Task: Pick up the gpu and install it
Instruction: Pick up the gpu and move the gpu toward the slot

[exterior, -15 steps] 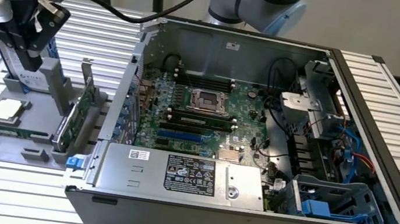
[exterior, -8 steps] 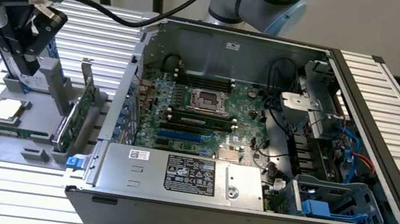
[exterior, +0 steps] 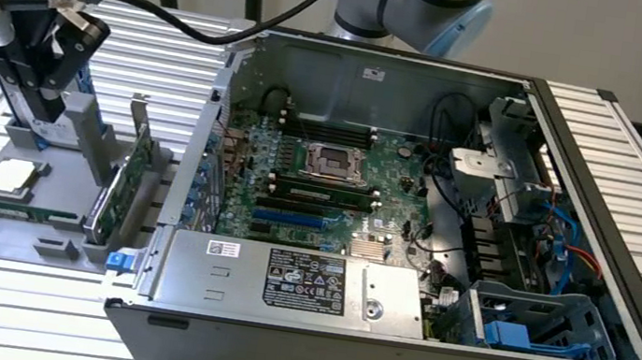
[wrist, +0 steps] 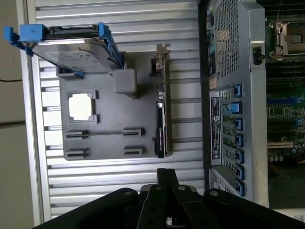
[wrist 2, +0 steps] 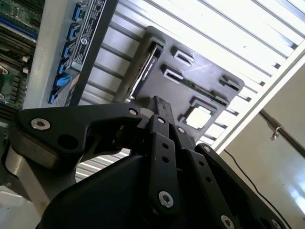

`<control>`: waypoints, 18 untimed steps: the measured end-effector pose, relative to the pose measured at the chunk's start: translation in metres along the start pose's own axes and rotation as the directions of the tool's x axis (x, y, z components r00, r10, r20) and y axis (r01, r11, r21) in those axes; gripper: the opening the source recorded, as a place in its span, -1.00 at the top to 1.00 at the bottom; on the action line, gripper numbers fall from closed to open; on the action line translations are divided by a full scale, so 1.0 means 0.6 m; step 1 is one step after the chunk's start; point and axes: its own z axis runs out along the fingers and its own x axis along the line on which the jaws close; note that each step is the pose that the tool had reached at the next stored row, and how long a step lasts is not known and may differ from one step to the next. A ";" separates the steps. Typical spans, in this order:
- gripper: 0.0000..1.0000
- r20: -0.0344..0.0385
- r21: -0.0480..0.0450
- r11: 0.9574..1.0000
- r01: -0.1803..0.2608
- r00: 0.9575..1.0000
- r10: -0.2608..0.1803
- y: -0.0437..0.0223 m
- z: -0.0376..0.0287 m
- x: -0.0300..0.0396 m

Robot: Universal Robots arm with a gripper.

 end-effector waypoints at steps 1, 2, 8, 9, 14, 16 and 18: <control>1.00 0.000 0.000 1.000 0.000 1.000 0.000 0.000 0.000 -0.001; 1.00 0.000 0.000 1.000 0.000 1.000 0.000 0.000 0.000 -0.002; 1.00 0.000 0.000 1.000 0.000 1.000 0.000 0.001 0.000 -0.011; 1.00 0.000 0.000 1.000 0.000 1.000 0.000 0.001 0.000 -0.013; 1.00 0.000 0.000 1.000 0.000 1.000 0.000 0.001 0.000 -0.015; 1.00 0.000 0.000 1.000 0.000 1.000 0.000 0.001 0.001 -0.017; 1.00 0.000 0.000 1.000 0.000 1.000 0.000 0.001 0.000 -0.017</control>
